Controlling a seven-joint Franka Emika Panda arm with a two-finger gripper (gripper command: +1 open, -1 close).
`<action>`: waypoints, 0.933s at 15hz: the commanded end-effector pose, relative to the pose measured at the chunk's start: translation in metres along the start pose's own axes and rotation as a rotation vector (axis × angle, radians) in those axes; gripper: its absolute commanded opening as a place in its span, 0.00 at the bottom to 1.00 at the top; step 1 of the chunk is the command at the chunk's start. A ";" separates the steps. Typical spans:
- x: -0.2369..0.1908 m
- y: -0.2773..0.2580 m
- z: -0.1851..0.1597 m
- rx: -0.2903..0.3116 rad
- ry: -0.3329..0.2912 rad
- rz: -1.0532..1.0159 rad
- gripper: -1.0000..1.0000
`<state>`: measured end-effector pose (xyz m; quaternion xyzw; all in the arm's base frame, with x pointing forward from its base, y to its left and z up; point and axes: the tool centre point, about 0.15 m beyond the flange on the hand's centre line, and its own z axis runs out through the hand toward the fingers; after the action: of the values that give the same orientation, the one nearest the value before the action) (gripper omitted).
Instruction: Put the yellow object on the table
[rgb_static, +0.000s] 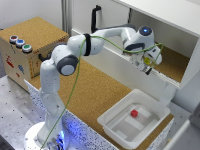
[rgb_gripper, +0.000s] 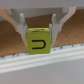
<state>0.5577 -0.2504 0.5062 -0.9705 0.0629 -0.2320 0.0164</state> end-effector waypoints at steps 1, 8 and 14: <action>-0.072 -0.073 0.001 -0.229 0.146 0.009 0.00; -0.136 -0.116 0.033 -0.159 0.037 0.068 0.00; -0.199 -0.120 0.090 -0.109 -0.081 0.005 0.00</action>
<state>0.4573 -0.1219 0.4067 -0.9801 0.0858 -0.1788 -0.0019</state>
